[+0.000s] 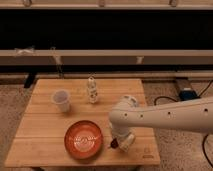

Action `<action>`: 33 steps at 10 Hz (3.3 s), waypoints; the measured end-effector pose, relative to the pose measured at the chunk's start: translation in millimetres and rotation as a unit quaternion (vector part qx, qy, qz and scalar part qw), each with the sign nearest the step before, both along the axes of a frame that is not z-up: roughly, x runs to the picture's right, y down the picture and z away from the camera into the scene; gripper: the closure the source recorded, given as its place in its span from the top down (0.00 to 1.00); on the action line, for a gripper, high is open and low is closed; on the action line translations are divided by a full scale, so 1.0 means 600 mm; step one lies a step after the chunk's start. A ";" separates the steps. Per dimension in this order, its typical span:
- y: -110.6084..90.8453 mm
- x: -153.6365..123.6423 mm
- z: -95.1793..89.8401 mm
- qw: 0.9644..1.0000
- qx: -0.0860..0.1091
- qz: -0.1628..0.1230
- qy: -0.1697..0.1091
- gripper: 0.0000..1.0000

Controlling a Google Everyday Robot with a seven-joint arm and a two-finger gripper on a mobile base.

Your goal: Place the pepper on the white sponge

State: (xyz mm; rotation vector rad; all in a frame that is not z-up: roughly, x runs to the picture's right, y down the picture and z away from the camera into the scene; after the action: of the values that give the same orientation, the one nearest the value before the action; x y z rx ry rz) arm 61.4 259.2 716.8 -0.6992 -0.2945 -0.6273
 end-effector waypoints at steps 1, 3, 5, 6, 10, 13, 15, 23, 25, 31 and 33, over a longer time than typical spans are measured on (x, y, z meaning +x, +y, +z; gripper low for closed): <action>0.002 0.005 -0.001 1.000 -0.002 0.000 0.003 0.00; 0.009 0.017 0.001 1.000 -0.005 0.002 0.009 0.00; 0.015 0.025 0.006 1.000 -0.008 0.002 0.014 0.01; 0.018 0.030 0.010 1.000 -0.009 0.003 0.016 0.07; 0.017 0.039 0.024 1.000 -0.007 0.002 0.023 0.47; 0.012 0.042 0.033 1.000 -0.006 -0.007 0.030 0.77; 0.014 0.042 0.040 0.999 -0.010 -0.009 0.032 0.80; 0.014 0.037 0.052 0.999 -0.022 -0.022 0.032 0.80; 0.005 0.032 0.049 0.999 -0.016 -0.026 0.030 0.80; -0.065 -0.026 0.077 0.999 0.025 -0.028 0.003 0.79; -0.083 -0.025 0.101 0.999 0.032 -0.025 -0.003 0.62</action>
State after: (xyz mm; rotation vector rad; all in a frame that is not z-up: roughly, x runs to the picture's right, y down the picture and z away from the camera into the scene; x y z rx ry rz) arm 46.5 209.7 777.3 -0.6452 -0.2609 -0.6839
